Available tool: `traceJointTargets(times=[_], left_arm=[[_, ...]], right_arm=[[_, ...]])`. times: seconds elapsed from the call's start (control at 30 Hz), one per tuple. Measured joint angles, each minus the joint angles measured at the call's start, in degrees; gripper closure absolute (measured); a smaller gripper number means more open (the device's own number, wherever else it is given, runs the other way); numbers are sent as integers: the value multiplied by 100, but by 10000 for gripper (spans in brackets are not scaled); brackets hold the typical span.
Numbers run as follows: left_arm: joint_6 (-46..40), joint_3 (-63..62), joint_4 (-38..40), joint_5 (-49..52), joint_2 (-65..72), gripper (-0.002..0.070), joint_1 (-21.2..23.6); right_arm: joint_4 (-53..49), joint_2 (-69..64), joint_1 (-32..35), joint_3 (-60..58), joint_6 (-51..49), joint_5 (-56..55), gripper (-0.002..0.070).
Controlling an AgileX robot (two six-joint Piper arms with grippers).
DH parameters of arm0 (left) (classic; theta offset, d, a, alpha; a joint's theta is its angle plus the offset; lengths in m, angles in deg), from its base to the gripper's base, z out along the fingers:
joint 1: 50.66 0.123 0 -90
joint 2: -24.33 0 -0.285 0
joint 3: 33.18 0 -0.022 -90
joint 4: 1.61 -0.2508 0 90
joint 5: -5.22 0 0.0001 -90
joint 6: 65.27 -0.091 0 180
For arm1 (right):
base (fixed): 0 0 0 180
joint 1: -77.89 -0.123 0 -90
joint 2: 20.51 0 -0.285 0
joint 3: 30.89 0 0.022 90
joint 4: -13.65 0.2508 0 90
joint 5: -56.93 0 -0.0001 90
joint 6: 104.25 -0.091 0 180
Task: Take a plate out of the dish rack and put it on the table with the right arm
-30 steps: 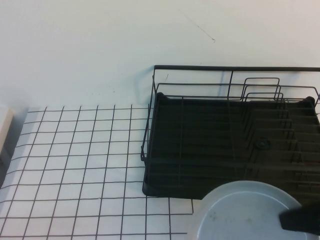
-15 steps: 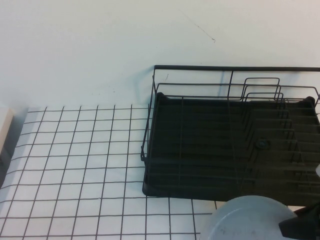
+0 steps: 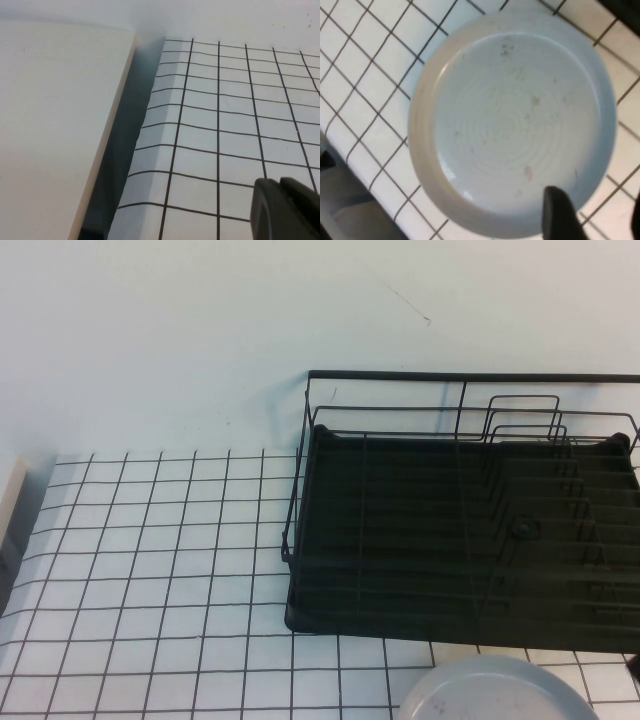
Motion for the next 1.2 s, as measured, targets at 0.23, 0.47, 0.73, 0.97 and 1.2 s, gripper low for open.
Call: traceJointTargets(times=[0.23,0.47,0.73,0.97,1.2], left_arm=[[-10,0,0,11,0,678,0],[-10,0,0,11,0,678,0],[-10,0,0,11,0,678,0],[-10,0,0,11,0,678,0],[-10,0,0,11,0,678,0]], right_arm=[[395,1523,0,204,59,-194,636],[534,3248,0,-134,82,-888,673],[559,4596,0,-502,-93,-557,678],[476,4890,-342,-524,-112,142,678],[-1257,5019,-377,-786,-304,-1849,678]])
